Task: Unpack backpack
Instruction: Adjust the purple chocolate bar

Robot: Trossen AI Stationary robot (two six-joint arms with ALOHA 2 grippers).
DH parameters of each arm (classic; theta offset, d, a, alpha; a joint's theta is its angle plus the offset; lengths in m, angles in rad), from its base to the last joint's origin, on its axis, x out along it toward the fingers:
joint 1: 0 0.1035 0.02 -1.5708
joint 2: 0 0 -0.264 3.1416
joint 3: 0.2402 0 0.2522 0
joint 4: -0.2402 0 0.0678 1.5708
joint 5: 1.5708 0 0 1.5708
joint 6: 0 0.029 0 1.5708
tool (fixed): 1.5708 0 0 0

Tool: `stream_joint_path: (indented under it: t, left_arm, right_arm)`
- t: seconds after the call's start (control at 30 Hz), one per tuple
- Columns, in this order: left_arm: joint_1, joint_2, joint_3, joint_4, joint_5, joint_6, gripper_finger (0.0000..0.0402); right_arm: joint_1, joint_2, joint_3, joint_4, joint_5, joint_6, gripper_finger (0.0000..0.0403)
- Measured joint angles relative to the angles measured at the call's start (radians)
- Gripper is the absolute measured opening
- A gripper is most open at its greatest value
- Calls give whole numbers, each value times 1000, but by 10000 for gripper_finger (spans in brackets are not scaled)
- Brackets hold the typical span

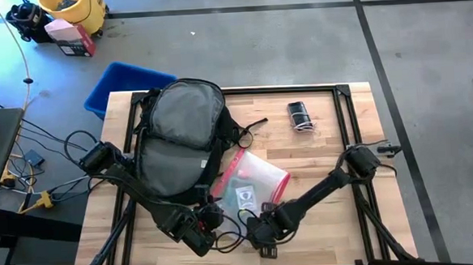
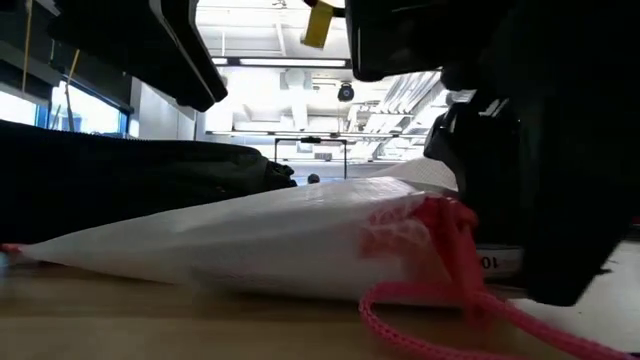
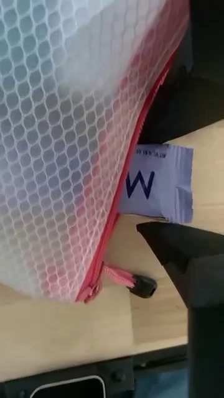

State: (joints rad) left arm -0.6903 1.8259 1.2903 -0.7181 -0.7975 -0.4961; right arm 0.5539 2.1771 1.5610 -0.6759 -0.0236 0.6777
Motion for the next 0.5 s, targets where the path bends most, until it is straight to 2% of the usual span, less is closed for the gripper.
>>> stream_joint_path:
  t: [0.07,0.23,0.37,0.5]
  left_arm:
    - [0,0,0,-1,0,0,188]
    - [0,0,0,-5,2,0,188]
    - [0,0,0,-7,2,-5,188]
    - [0,0,0,-29,-1,-20,188]
  right_arm:
    - [-3,1,-1,-5,-1,14,153]
    - [-4,0,-2,-16,-7,71,22]
    - [22,-23,-7,-28,-7,116,10]
    - [51,-75,-8,-41,59,160,2]
